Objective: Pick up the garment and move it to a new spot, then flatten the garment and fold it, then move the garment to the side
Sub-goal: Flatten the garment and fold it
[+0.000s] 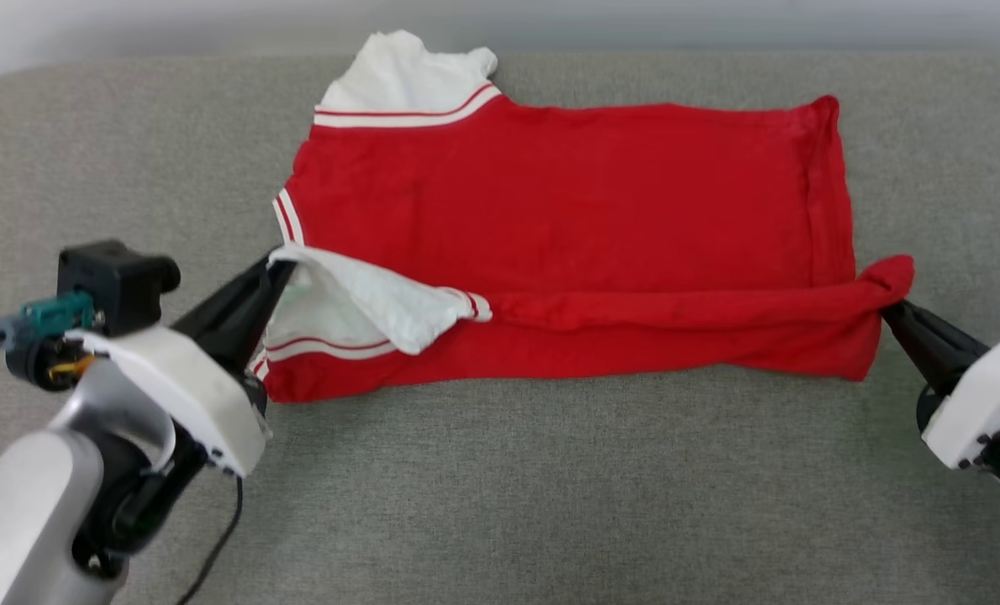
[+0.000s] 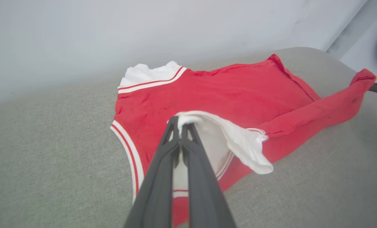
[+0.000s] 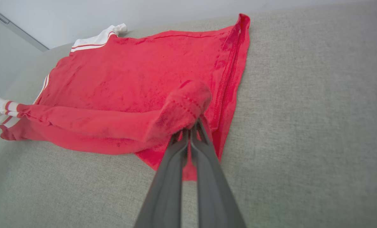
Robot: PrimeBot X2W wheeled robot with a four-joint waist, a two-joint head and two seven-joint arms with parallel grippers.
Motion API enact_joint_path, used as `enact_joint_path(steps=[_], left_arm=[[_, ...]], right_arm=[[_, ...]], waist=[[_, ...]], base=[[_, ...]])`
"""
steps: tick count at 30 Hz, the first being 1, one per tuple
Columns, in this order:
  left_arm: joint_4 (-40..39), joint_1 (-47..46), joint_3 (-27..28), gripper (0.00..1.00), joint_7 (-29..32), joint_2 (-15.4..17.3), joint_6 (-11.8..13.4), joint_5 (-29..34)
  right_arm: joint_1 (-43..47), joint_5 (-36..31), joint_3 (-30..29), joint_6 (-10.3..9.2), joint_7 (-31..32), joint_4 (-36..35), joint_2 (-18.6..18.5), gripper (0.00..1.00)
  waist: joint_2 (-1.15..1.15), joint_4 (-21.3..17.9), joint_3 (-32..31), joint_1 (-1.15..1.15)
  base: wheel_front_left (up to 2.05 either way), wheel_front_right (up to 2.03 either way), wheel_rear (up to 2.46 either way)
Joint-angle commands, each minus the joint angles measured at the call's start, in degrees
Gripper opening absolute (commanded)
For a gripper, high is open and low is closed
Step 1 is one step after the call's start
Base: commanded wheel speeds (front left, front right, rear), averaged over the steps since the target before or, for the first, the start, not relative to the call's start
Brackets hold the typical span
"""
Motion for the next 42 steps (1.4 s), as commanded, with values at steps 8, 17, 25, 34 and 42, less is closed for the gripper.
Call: enact_joint_path(steps=[8,17,25,34,42], left_arm=[[10.51,-8.77,-1.87,0.00,1.69,-1.47,-2.27,1.91],[22.28,-15.61,-4.67,0.99,1.18,-5.00,-4.05,4.01],[29.78,-16.55,-5.47,1.00,-2.80,-7.84,-3.56,5.24],[26.11,-9.17,-5.91,1.00,-3.88,-7.73,-0.67,4.46],[18.94,-2.50,-8.72,1.00,3.90,-3.96,3.93,6.02]], right_arm=[[-8.91,-2.93,4.65,-0.02,1.95,6.88,0.44,0.00],[-15.20,-4.86,8.38,-0.02,0.80,14.96,1.07,0.00],[-15.65,-4.95,8.67,-0.02,-0.77,19.06,2.46,1.00],[-9.37,-7.50,8.26,-0.02,1.58,15.24,2.35,1.00],[-3.71,-13.43,1.80,-0.02,7.41,7.60,6.63,1.00]], waist=[[0.00,-0.79,5.13,-0.01],[0.00,-0.36,6.14,-0.01],[0.00,0.00,2.47,-0.01],[0.00,0.10,-2.89,-0.01],[0.00,-0.24,-2.48,-0.01]], base=[[0.00,0.00,0.00],[0.00,0.00,0.00],[0.00,0.00,0.00],[0.00,0.00,0.00],[0.00,0.00,0.00]])
